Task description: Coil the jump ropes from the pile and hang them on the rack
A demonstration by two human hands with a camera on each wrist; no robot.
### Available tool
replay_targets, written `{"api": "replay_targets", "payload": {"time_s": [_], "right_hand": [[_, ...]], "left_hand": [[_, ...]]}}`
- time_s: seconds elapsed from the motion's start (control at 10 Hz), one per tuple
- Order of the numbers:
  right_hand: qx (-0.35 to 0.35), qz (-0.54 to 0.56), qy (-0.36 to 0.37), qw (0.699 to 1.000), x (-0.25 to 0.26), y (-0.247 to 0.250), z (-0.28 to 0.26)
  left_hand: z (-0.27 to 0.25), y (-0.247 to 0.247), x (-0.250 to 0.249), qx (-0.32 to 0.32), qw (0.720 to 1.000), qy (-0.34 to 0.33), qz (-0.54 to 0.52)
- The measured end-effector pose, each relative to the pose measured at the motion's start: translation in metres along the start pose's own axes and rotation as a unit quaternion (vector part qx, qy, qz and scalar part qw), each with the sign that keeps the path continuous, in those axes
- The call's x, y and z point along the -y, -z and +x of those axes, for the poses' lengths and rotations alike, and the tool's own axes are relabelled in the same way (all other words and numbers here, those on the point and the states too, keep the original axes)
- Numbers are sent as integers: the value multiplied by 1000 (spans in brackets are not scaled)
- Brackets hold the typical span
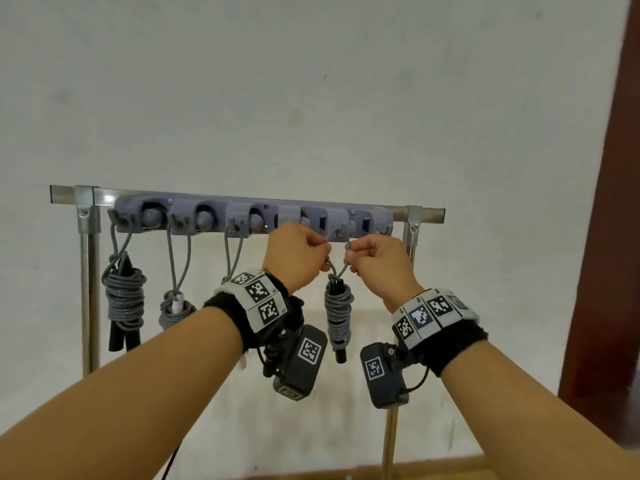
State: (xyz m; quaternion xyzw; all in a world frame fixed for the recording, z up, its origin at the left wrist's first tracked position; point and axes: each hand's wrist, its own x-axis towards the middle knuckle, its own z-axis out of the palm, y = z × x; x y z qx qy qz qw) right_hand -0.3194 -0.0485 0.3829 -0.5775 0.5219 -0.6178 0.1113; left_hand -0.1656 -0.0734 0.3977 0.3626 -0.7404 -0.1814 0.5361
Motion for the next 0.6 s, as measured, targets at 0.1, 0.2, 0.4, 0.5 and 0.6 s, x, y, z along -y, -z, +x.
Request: {"api": "replay_targets", "payload": {"time_s": [0.1,0.2,0.4,0.5,0.6], "right_hand": [[-3,-9,20,1000,-5,-2,-4],[-1,-6,25,1000,-3,-3,-6],[-51,-69,58,995,15,7,-22],[-22,-44,87,995,36,2,-43],[27,-4,120,992,51,-19,-64]], "left_hand": [[-4,-1,5,8,1000,0,-2],[-6,3,1,12,1000,8,-18],[-24,28,-11,41,999,10,-32],[-40,60,-8,21,999,3,-28],[-62,100,10,-17,999,-1,-48]]}}
